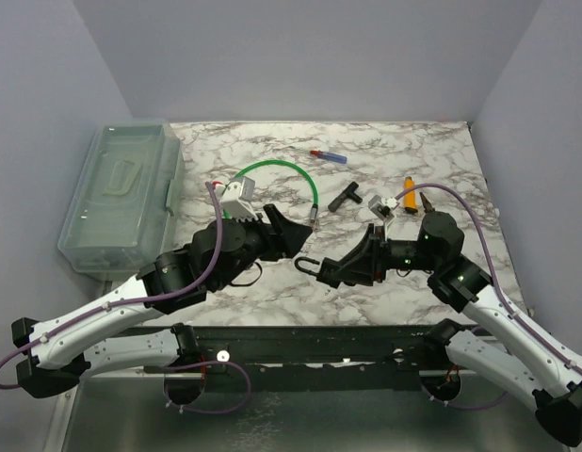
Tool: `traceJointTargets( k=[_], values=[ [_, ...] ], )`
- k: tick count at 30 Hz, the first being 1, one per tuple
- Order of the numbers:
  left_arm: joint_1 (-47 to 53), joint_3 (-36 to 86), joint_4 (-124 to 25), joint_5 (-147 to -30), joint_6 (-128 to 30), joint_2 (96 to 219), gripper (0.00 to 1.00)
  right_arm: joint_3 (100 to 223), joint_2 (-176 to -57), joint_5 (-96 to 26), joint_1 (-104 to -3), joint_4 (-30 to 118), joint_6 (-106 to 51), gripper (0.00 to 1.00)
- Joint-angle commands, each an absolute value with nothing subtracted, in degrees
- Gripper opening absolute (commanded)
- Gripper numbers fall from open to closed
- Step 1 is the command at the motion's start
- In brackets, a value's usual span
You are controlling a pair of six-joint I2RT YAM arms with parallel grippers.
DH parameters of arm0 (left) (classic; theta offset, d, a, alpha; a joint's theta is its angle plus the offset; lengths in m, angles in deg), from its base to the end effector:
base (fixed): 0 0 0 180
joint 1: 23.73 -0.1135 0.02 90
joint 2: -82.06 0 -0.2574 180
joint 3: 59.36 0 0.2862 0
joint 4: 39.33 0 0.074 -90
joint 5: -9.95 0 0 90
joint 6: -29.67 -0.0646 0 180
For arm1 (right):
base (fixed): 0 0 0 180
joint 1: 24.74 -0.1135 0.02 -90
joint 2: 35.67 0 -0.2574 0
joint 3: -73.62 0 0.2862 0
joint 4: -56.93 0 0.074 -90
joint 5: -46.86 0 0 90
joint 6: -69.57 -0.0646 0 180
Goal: Unlock with the key
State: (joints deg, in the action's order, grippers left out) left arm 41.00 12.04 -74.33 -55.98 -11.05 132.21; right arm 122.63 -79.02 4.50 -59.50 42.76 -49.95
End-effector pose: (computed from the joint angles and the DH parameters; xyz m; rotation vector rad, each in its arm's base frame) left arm 0.1310 -0.2157 0.3832 -0.0593 1.9138 -1.0238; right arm 0.1649 0.1726 0.3010 -0.7668 1.7683 1.4991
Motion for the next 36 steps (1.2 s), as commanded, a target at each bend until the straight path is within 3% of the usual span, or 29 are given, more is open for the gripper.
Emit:
traceJointTargets(
  k=[1, 9, 24, 36],
  values=[
    [41.03, 13.82, -75.61, -56.4, -13.49, 134.98, 0.65, 125.87, -80.29, 10.59, -59.46, 49.15, -50.8, 0.0],
    [40.75, 12.89, -75.17, -58.76, -13.13, 138.71, 0.65, 127.82, -83.04, 17.96, -59.46, 50.44, -50.39, 0.0],
    [39.12, 9.71, -73.89, -67.91, -15.49, 140.54, 0.41, 131.34, -83.86, 23.72, -59.45, 55.17, -50.55, 0.0],
    [39.11, 7.96, -73.55, -73.44, -16.56, 138.55, 0.37, 132.7, -84.12, 15.44, -59.46, 55.32, -49.2, 0.0]
  ],
)
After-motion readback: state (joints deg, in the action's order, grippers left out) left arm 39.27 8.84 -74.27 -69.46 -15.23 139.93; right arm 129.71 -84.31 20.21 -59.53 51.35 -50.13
